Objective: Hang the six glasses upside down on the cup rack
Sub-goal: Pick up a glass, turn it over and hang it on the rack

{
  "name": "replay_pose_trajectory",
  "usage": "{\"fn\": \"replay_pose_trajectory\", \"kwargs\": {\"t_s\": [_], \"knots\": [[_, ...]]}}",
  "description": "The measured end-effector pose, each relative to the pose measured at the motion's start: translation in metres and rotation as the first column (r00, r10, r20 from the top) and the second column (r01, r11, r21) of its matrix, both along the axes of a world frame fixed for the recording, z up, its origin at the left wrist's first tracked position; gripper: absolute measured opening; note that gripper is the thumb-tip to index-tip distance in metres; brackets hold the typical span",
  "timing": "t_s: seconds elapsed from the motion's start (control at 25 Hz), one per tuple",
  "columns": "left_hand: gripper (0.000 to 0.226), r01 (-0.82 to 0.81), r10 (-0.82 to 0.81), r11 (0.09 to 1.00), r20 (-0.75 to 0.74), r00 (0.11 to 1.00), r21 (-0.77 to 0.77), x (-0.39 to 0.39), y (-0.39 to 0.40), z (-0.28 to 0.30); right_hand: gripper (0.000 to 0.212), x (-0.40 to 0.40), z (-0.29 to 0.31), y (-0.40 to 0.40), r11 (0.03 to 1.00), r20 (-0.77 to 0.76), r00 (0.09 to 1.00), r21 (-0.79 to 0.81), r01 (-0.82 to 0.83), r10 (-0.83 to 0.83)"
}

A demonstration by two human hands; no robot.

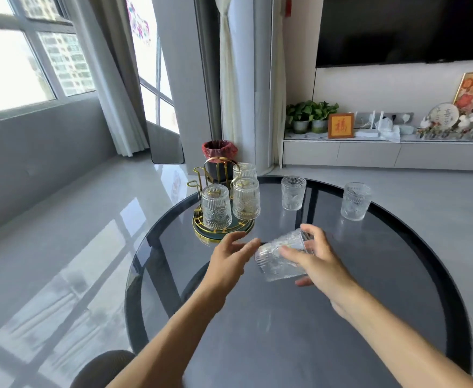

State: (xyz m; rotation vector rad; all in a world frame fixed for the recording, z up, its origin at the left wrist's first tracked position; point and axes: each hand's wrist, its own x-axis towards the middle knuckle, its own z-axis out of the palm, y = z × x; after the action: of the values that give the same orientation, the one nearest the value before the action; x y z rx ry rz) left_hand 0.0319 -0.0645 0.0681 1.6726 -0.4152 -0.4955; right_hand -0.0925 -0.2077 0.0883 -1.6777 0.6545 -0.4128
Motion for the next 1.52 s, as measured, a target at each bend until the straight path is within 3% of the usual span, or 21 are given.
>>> {"fn": "replay_pose_trajectory", "kwargs": {"t_s": [0.12, 0.2, 0.32, 0.4, 0.48, 0.56, 0.68, 0.88, 1.0, 1.16, 1.28, 1.52], "knots": [[0.05, 0.032, -0.078, 0.975, -0.203, 0.976, -0.221, 0.018, 0.02, 0.014, 0.065, 0.037, 0.024, 0.023, 0.963, 0.226, 0.969, 0.225, -0.149, 0.097], [0.057, 0.032, -0.132, 0.914, -0.222, 0.966, -0.403, 0.033, 0.031, 0.027, 0.071, 0.06, 0.039, 0.035, 0.923, 0.329, 0.937, 0.312, -0.227, 0.119], [0.057, -0.087, -0.022, 0.849, -0.198, 0.98, -0.522, 0.057, 0.043, 0.05, 0.072, 0.096, 0.055, 0.045, 0.876, 0.39, 0.899, 0.339, -0.342, 0.2], [0.053, -0.162, 0.077, 0.823, -0.175, 0.982, -0.545, 0.078, 0.049, 0.063, 0.081, 0.12, 0.065, 0.045, 0.921, 0.317, 0.9, 0.151, -0.358, 0.298], [0.055, -0.216, 0.165, 0.796, -0.141, 0.976, -0.565, 0.103, 0.057, 0.076, 0.082, 0.147, 0.07, 0.034, 0.955, 0.222, 0.943, -0.221, -0.198, 0.247], [0.065, -0.281, 0.285, 0.772, -0.085, 0.955, -0.57, 0.133, 0.066, 0.089, 0.068, 0.179, 0.077, 0.017, 0.845, 0.204, 0.97, -0.535, -0.001, 0.13], [0.066, -0.36, 0.444, 0.814, 0.087, 0.892, -0.456, 0.171, 0.066, 0.093, 0.054, 0.222, 0.082, -0.007, 0.644, 0.06, 0.995, -0.765, -0.003, 0.076], [0.076, -0.341, 0.354, 0.933, 0.471, 0.808, -0.116, 0.209, 0.051, 0.079, 0.052, 0.258, 0.067, -0.012, 0.599, -0.072, 0.979, -0.782, -0.174, 0.19], [0.079, -0.298, 0.277, 0.954, 0.489, 0.827, -0.036, 0.217, 0.04, 0.069, 0.057, 0.259, 0.06, -0.013, 0.513, -0.149, 0.976, -0.832, -0.21, 0.158], [0.068, -0.285, 0.126, 0.948, 0.659, 0.742, 0.14, 0.226, 0.026, 0.06, 0.046, 0.269, 0.073, -0.014, 0.395, -0.247, 0.963, -0.879, -0.268, 0.104], [0.065, -0.29, 0.062, 0.928, 0.671, 0.739, 0.235, 0.226, 0.018, 0.046, 0.038, 0.272, 0.074, -0.013, 0.313, -0.305, 0.95, -0.898, -0.31, 0.064], [0.065, -0.309, -0.08, 0.863, 0.712, 0.697, 0.399, 0.235, 0.012, 0.04, 0.039, 0.276, 0.071, -0.01, 0.341, -0.25, 0.968, -0.908, -0.243, 0.026]]}}
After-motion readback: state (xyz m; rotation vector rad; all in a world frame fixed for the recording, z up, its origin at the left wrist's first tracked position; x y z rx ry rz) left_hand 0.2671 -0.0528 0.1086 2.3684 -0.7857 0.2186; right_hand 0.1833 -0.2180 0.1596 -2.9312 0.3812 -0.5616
